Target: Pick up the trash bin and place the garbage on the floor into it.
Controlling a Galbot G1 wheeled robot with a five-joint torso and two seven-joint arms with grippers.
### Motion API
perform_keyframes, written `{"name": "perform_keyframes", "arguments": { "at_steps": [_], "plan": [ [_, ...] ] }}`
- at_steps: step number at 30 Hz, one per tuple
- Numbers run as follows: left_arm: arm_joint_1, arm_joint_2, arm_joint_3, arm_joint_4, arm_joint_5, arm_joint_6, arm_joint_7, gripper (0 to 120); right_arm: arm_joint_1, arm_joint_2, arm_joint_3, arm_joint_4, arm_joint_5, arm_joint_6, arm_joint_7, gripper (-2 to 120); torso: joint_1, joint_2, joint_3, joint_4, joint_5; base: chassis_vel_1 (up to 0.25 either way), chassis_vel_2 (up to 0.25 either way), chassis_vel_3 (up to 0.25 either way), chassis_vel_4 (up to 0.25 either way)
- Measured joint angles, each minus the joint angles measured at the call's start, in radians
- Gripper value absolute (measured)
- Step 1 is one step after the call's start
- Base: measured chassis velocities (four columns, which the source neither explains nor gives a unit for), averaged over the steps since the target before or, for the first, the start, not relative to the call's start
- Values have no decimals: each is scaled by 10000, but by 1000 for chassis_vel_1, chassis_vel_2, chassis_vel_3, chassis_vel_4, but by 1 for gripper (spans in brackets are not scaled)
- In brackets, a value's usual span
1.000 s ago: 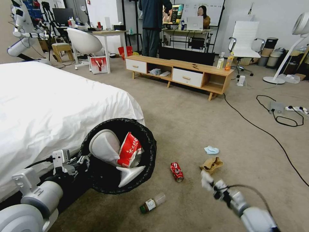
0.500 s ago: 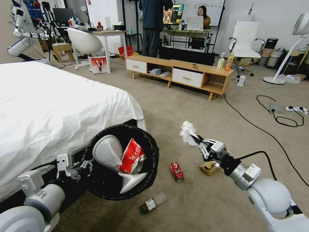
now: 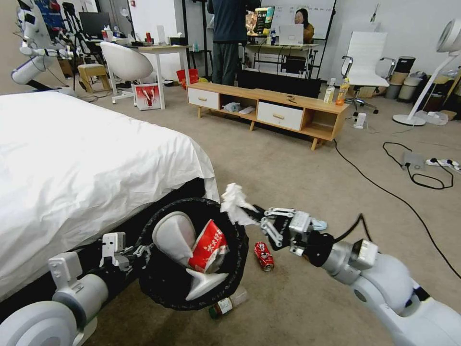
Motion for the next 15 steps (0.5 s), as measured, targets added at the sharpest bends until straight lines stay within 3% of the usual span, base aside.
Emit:
{"name": "perform_keyframes", "arguments": {
  "at_steps": [1, 4, 5, 7, 15],
  "plan": [
    [0, 0, 0, 0, 0, 0, 0, 2, 0, 0, 0, 0, 0, 0, 0, 0, 0, 0, 0, 0, 0, 0, 0, 0, 0],
    [-772, 473, 826, 533, 59, -212, 304, 2, 349, 150, -770, -423, -30, 72, -89, 0, 0, 0, 0, -4, 2, 0, 0, 0, 0],
    [-772, 473, 826, 533, 59, -212, 304, 2, 349, 150, -770, -423, -30, 72, -89, 0, 0, 0, 0, -4, 2, 0, 0, 0, 0],
    [-1346, 590, 1430, 903, 85, -279, 407, 2, 509, 280, -1129, -742, -97, 90, -98, 0, 0, -1, 0, -4, 1, 0, 0, 0, 0],
    [-2253, 295, 2355, 1673, 146, -368, 482, 2, 664, 408, -1750, -1549, -171, -5, -64, 0, 0, 0, 0, -3, 2, 0, 0, 0, 0]
  ]
}}
